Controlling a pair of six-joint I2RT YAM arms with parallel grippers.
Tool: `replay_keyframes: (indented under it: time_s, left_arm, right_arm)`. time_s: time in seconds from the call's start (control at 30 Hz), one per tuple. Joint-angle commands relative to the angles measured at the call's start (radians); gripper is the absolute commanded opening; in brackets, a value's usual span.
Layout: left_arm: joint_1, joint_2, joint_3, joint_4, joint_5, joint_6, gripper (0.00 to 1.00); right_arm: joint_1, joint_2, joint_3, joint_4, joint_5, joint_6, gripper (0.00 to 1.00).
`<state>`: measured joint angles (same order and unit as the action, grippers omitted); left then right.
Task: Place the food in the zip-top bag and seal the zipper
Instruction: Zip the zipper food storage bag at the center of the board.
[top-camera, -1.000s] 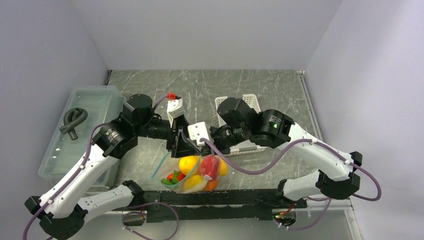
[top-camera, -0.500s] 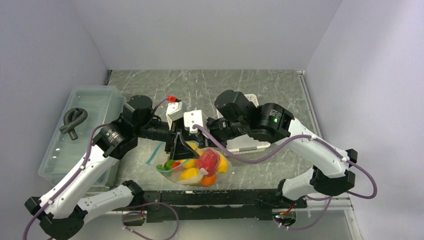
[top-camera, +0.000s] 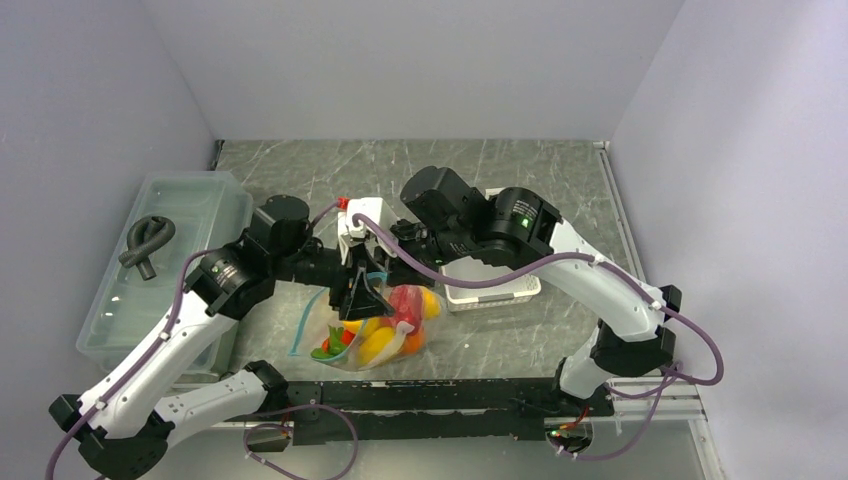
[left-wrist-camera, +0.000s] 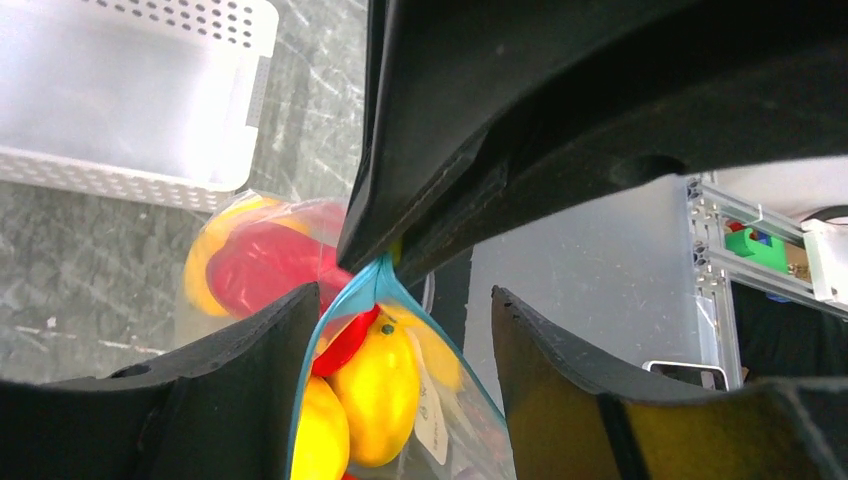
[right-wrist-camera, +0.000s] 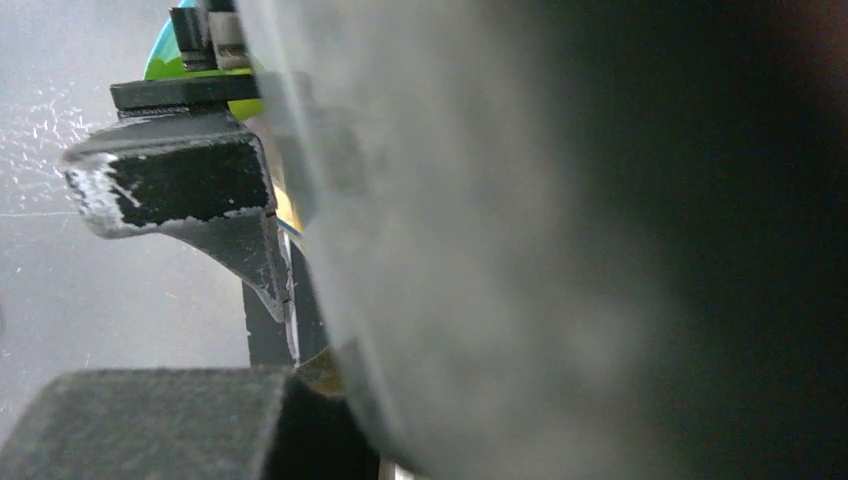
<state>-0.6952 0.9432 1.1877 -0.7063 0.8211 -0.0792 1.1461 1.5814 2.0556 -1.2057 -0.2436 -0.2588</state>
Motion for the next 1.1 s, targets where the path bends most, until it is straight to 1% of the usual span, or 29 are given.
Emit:
replay_keyframes:
  time_s: [0.0, 0.13, 0.37, 0.6, 0.67, 0.83, 0.93, 1.07]
  left_arm:
    - [-0.005, -0.030, 0.042, -0.056, -0.056, 0.057, 0.67]
    - [-0.006, -0.029, 0.049, -0.088, -0.111, 0.066, 0.63]
    - [-0.006, -0.033, 0.054, -0.109, -0.162, 0.067, 0.52]
    - [-0.006, -0.041, 0.053, -0.112, -0.178, 0.061, 0.33]
    - [-0.006, -0.041, 0.058, -0.113, -0.166, 0.060, 0.27]
    - [-0.006, -0.043, 0.069, -0.113, -0.107, 0.065, 0.10]
    - [-0.006, -0.047, 0.081, -0.118, -0.077, 0.065, 0.00]
    - [-0.006, -0.049, 0.093, -0.119, -0.011, 0.066, 0.00]
  right_arm:
    - [-0.005, -0.002, 0.078, -0.023, 0.058, 0.059, 0.00]
    - [-0.005, 0.001, 0.085, -0.033, 0.052, 0.064, 0.00]
    - [-0.005, -0.004, 0.090, -0.034, 0.053, 0.073, 0.00]
    - [-0.005, -0.023, 0.073, -0.026, 0.053, 0.096, 0.00]
    - [-0.005, -0.028, 0.064, -0.023, 0.053, 0.101, 0.00]
    - [-0.005, -0.048, 0.028, 0.001, 0.059, 0.115, 0.00]
    - [-0.005, -0.071, -0.020, 0.022, 0.058, 0.113, 0.00]
    - [-0.005, -0.124, -0.101, 0.075, 0.061, 0.098, 0.00]
